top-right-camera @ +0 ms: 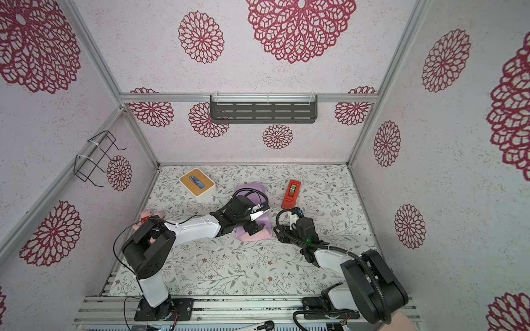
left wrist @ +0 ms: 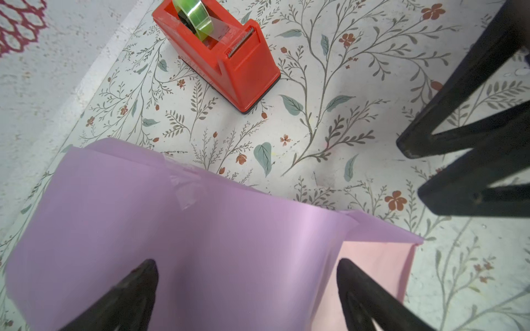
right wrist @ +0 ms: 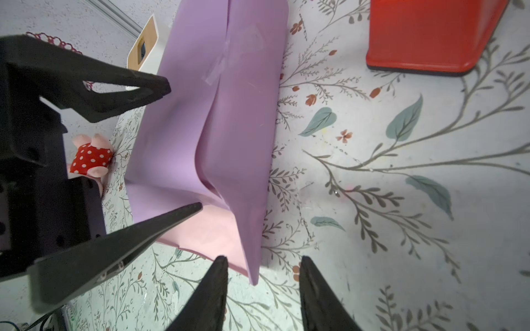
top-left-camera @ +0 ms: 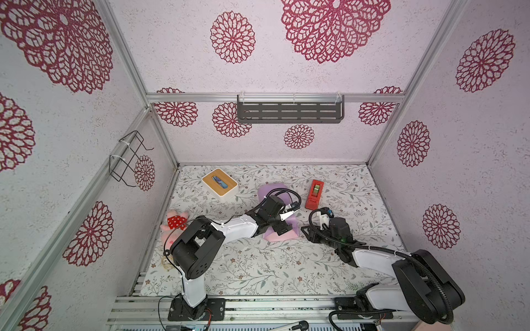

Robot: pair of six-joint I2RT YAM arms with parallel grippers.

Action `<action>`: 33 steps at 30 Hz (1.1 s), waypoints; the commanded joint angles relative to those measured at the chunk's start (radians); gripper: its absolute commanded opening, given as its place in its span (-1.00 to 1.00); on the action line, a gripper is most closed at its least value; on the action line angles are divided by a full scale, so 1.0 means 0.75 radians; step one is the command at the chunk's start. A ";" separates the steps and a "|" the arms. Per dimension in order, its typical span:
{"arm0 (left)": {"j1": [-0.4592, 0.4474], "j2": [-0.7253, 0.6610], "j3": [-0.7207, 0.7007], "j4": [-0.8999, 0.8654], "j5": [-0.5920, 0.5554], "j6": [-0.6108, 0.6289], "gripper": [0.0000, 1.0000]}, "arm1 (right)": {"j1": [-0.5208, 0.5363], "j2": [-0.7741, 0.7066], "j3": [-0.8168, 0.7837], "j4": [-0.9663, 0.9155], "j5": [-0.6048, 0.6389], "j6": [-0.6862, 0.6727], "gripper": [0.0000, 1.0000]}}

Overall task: Wrap a gift box in wrapping paper
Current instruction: Fold the wrapping paper around the gift box.

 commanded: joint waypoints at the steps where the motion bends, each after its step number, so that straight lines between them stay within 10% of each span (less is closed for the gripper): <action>1: 0.013 0.015 0.043 0.008 0.026 -0.014 0.98 | -0.008 0.002 -0.006 0.026 -0.014 -0.028 -0.13; 33: 0.021 0.117 -0.016 -0.004 -0.043 0.059 0.65 | 0.041 0.395 0.149 0.418 0.010 0.183 -0.66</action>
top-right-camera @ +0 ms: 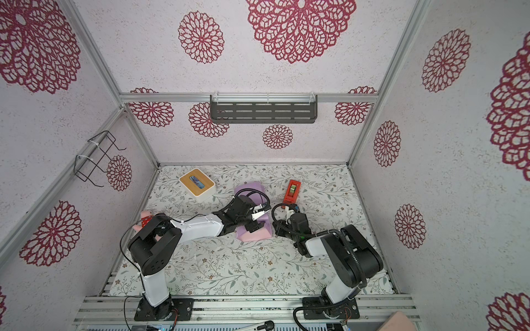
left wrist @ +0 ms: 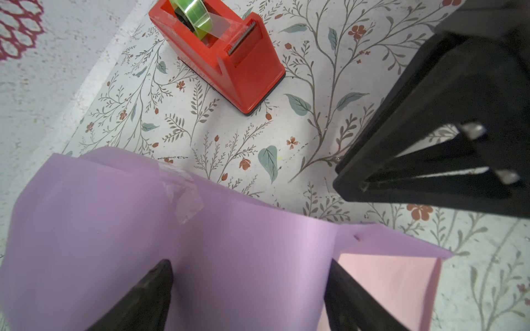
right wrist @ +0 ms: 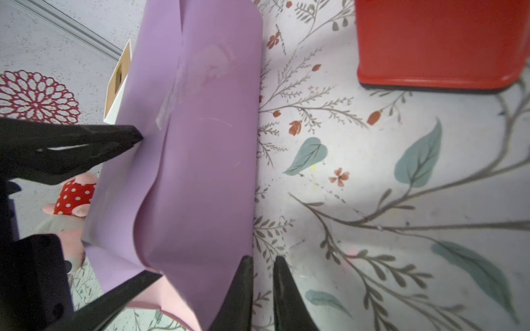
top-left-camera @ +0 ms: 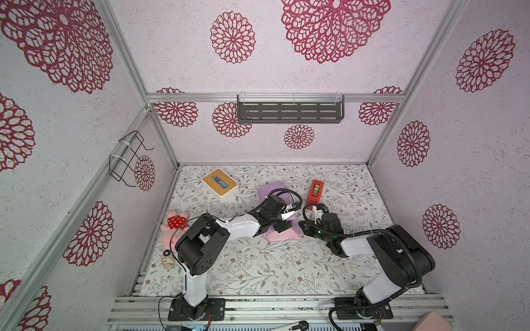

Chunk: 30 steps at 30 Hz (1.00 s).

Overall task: Wrap a gift box in wrapping paper
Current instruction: Fold the wrapping paper around the gift box.

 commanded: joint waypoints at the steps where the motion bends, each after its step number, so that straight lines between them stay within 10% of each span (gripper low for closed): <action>1: 0.010 0.041 -0.039 -0.060 -0.012 0.020 0.66 | 0.024 0.002 0.018 0.137 -0.054 0.043 -0.67; 30: 0.008 0.033 -0.033 -0.073 -0.032 0.025 0.67 | 0.135 0.011 -0.046 0.277 -0.015 0.121 -0.75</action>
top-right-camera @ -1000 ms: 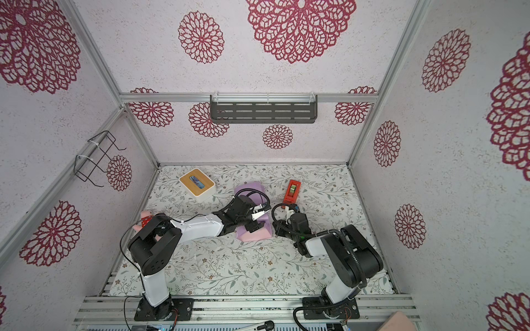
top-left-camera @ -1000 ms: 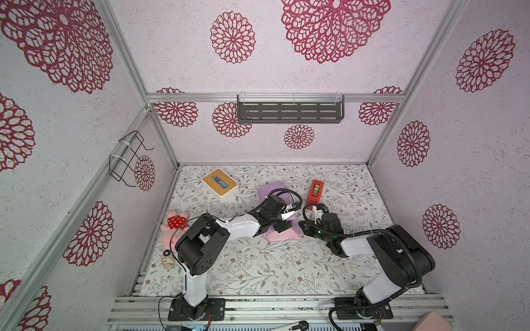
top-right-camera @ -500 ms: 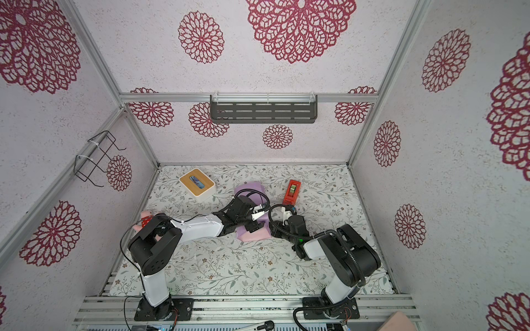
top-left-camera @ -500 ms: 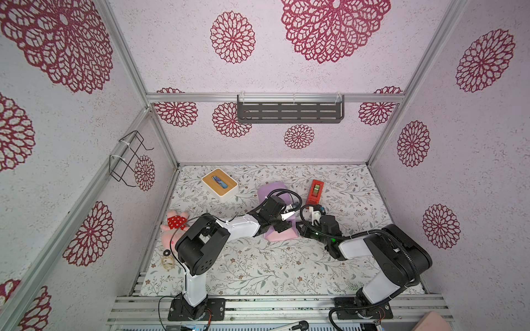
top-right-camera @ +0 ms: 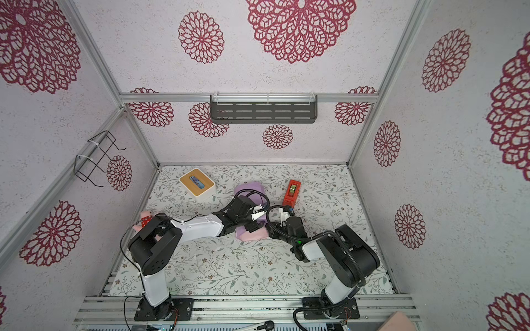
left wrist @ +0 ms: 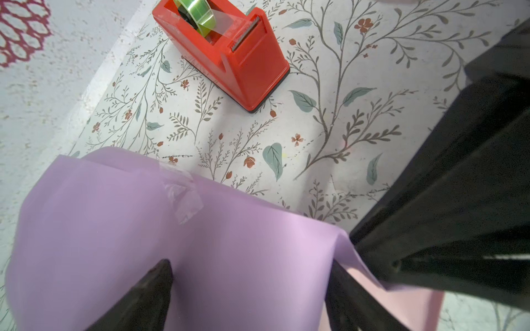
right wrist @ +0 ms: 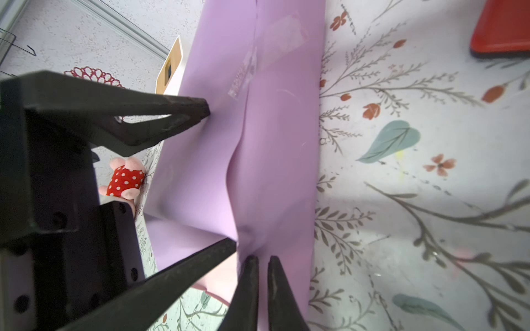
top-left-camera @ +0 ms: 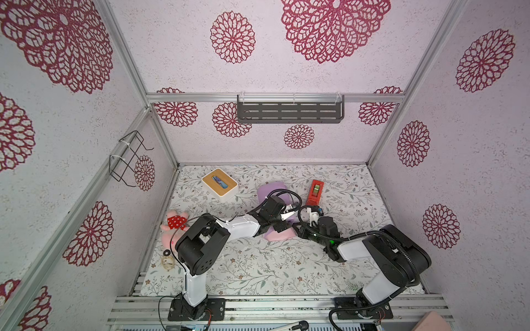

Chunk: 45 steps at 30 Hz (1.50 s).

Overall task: Wrap a gift box in wrapping paper
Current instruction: Fold the wrapping paper around the gift box.

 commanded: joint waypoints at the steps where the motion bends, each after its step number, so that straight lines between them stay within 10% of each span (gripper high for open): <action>1: 0.008 0.033 -0.025 -0.086 -0.005 0.012 0.67 | 0.019 0.006 0.003 0.078 0.010 0.027 -0.74; 35: 0.019 -0.208 -0.092 -0.097 0.042 -0.118 0.79 | 0.040 0.074 0.007 0.119 0.051 0.077 -0.80; 45: 0.174 -0.311 -0.101 -0.082 0.280 -0.473 0.50 | 0.039 0.080 0.010 0.120 0.054 0.076 -0.80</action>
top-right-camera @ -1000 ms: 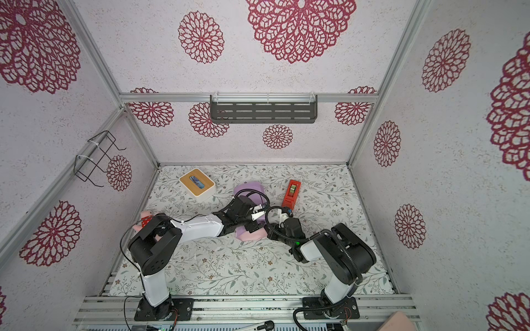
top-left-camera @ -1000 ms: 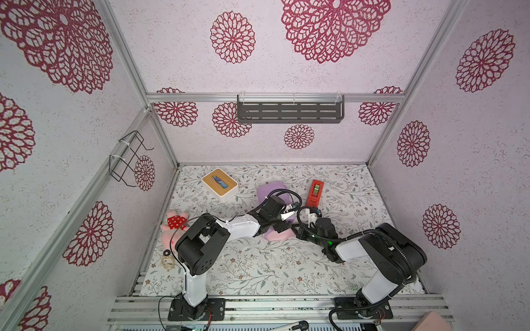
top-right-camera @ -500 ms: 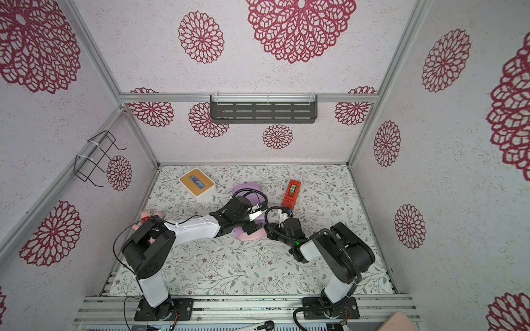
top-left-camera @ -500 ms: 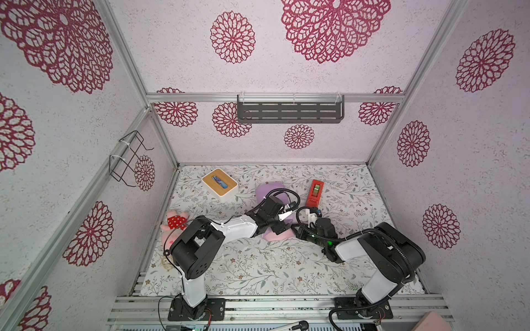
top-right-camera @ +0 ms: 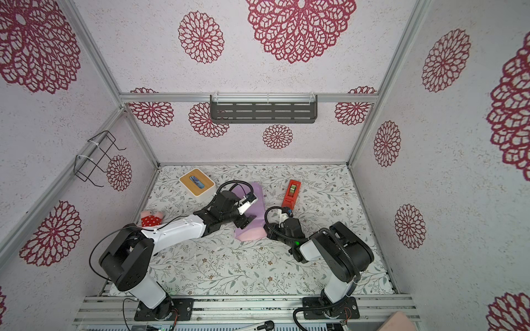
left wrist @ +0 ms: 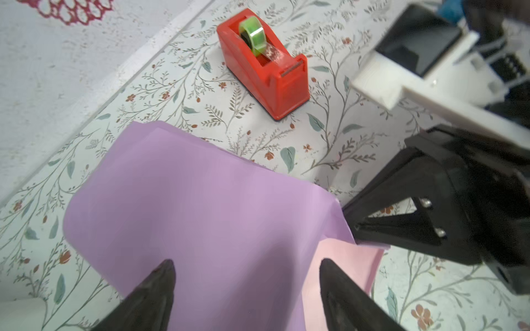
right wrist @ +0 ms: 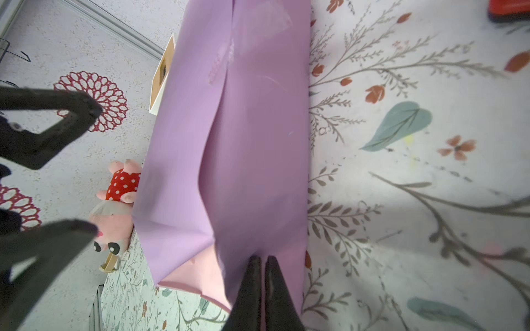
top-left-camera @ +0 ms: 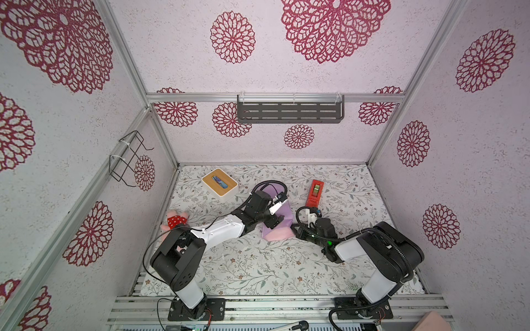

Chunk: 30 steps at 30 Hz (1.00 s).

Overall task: Wrap a gift box in wrapping paper
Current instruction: Fold the wrapping paper around the gift box.

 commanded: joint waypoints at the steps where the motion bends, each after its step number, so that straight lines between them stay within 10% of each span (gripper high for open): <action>1: 0.043 0.010 0.043 -0.013 0.123 -0.189 0.43 | 0.009 0.006 0.011 0.054 0.018 0.011 -0.79; 9: 0.054 0.143 0.157 -0.155 0.154 -0.382 -0.07 | 0.010 0.007 0.011 0.051 0.020 0.010 -0.80; 30: 0.049 0.214 0.060 -0.214 0.150 -0.377 -0.33 | 0.022 0.014 0.021 0.035 0.030 0.016 -0.80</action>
